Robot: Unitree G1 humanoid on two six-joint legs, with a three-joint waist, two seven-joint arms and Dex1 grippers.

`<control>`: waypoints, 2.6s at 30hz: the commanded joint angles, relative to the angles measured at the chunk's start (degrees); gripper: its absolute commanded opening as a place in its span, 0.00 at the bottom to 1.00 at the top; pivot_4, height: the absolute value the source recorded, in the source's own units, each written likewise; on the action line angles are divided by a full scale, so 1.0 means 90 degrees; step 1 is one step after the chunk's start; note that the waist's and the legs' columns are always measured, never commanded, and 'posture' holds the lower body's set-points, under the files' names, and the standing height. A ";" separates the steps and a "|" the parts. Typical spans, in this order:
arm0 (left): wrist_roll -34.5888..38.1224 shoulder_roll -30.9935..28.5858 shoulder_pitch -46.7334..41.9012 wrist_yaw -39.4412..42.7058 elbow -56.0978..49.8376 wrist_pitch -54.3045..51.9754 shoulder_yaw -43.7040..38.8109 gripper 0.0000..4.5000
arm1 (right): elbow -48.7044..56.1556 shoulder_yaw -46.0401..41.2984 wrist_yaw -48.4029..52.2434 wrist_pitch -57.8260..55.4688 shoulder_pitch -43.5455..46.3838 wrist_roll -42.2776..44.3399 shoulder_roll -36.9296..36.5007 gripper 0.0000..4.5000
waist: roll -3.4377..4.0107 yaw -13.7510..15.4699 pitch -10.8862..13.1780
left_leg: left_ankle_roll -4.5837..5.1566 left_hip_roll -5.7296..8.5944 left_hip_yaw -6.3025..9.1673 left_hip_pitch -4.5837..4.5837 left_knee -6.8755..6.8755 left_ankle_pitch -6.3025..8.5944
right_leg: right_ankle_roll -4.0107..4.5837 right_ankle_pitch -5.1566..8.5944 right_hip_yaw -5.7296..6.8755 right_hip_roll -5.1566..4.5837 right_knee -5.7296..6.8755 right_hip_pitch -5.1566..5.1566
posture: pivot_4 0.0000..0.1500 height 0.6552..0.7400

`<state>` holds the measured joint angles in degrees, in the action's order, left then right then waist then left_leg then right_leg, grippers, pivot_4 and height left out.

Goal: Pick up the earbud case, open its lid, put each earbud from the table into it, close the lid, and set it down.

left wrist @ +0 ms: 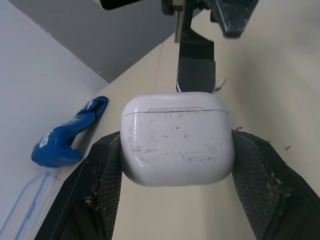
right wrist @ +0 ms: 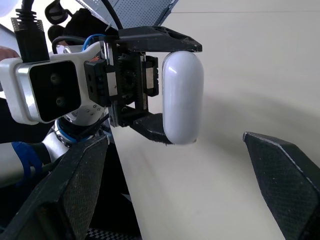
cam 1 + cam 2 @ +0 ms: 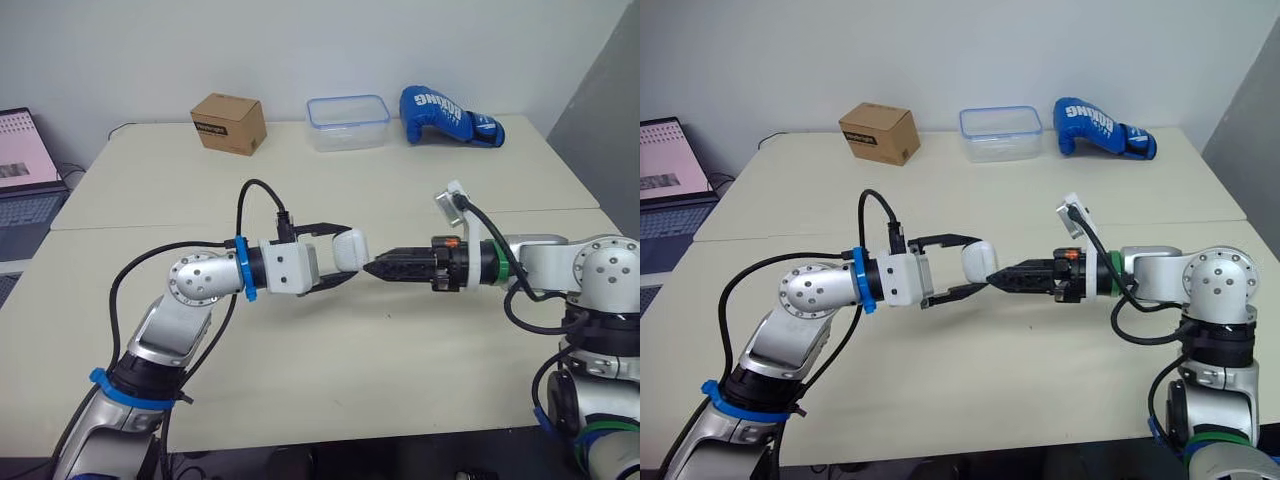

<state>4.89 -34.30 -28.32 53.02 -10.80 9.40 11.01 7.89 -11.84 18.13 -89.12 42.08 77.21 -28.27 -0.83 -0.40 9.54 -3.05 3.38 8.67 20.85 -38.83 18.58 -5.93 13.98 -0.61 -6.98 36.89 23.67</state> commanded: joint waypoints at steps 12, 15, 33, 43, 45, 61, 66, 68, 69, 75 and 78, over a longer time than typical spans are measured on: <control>-0.0073 0.0261 -0.0175 0.0035 -0.0173 0.0045 0.0164 0.61 | -0.0080 0.0187 -0.0965 0.0226 0.0154 0.1214 0.0025 1.00 | 0.0001 -0.0076 0.0000 | 0.0000 0.0000 0.0001 0.0001 0.0000 0.0000 | 0.0000 0.0000 -0.0001 0.0001 0.0003 0.0003 | 1.00 0.89; -0.0071 0.0281 -0.0180 0.0031 -0.0182 0.0031 0.0182 0.61 | -0.0096 0.0276 -0.1096 0.0335 0.0150 0.1378 -0.0039 0.96 | 0.0000 -0.0087 0.0000 | 0.0000 0.0000 0.0002 0.0001 0.0000 0.0000 | 0.0000 0.0000 -0.0001 0.0001 0.0002 0.0003 | 1.00 0.89; -0.0063 0.0229 -0.0199 0.0037 -0.0144 0.0184 0.0164 0.61 | -0.0083 0.0876 -0.1668 0.0981 0.0086 0.2331 -0.0461 0.17 | 0.0000 -0.0129 0.0000 | 0.0001 0.0000 0.0001 0.0003 0.0001 0.0000 | -0.0001 0.0000 -0.0001 0.0001 0.0000 0.0004 | 1.00 0.89; 0.1017 -0.0123 -0.0057 0.0662 -0.0665 -0.1281 -0.0044 0.99 | -0.0085 0.1210 -0.1769 0.1314 0.0083 0.2562 -0.0725 0.17 | 0.0001 -0.0139 0.0000 | 0.0002 -0.0001 0.0003 0.0005 0.0001 0.0001 | -0.0001 0.0001 0.0000 0.0002 0.0000 0.0004 | 1.00 0.89; 0.1382 -0.0365 -0.0007 0.0785 -0.0811 -0.1916 -0.0207 0.99 | -0.0054 0.1242 -0.1688 0.1318 0.0103 0.2406 -0.0771 0.17 | 0.0001 -0.0146 0.0001 | 0.0002 -0.0002 0.0003 0.0004 0.0001 0.0001 | -0.0001 0.0001 -0.0001 0.0002 0.0001 0.0005 | 1.00 0.89; 0.2942 -0.1723 -0.1314 0.1258 -0.0520 -0.6438 -0.0167 0.99 | 0.1863 0.3386 0.2209 0.2712 0.0680 -0.2747 -0.2389 0.17 | 0.0005 -0.0169 0.0007 | 0.0003 -0.0006 0.0004 0.0006 0.0003 0.0002 | -0.0009 0.0006 0.0003 0.0011 0.0002 0.0013 | 1.00 0.89; 0.2648 -0.1713 -0.1716 0.1602 -0.0339 -0.6343 0.0307 0.99 | 0.1889 0.3861 0.2838 0.3157 0.0867 -0.3817 -0.2476 0.17 | 0.0004 -0.0164 0.0008 | 0.0001 -0.0006 0.0003 0.0008 0.0004 0.0000 | -0.0009 0.0006 0.0002 0.0010 0.0001 0.0014 | 1.00 0.89; 0.2581 -0.1667 -0.1781 0.1748 -0.0281 -0.6150 0.0359 0.99 | 0.1892 0.3924 0.3030 0.3202 0.0888 -0.4028 -0.2435 0.17 | 0.0004 -0.0164 0.0008 | 0.0000 -0.0006 0.0003 0.0008 0.0003 0.0000 | -0.0009 0.0006 0.0001 0.0010 0.0002 0.0016 | 1.00 0.89; 0.2519 -0.1633 -0.1796 0.1820 -0.0250 -0.5995 0.0389 0.99 | 0.1905 0.3950 0.3128 0.3206 0.0901 -0.4103 -0.2401 0.17 | 0.0004 -0.0163 0.0008 | 0.0000 -0.0006 0.0003 0.0008 0.0003 0.0000 | -0.0009 0.0006 0.0001 0.0010 0.0002 0.0016 | 1.00 0.89; 0.2252 -0.1348 -0.1898 0.1906 -0.0105 -0.5756 0.0563 0.72 | 0.1929 0.4124 0.3504 0.3215 0.0964 -0.4555 -0.2108 0.17 | 0.0004 -0.0159 0.0008 | -0.0001 -0.0005 0.0002 0.0012 0.0002 0.0000 | -0.0008 0.0005 -0.0001 0.0008 0.0003 0.0018 | 1.00 0.89; 0.2140 -0.1226 -0.2048 0.1888 -0.0074 -0.5803 0.0661 0.66 | 0.1794 0.4297 0.3637 0.3283 0.1092 -0.4872 -0.1946 0.17 | 0.0004 -0.0161 0.0008 | -0.0001 -0.0004 0.0003 0.0013 0.0001 0.0000 | -0.0008 0.0005 -0.0001 0.0008 0.0004 0.0020 | 1.00 0.89</control>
<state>24.82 -45.53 -44.92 69.66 -10.95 -43.33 17.32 23.40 27.17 49.95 -60.96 49.98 34.82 -46.00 -0.79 -1.85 9.62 -3.05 3.35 8.68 20.96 -38.83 18.58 -6.00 14.03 -0.63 -6.90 36.94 23.86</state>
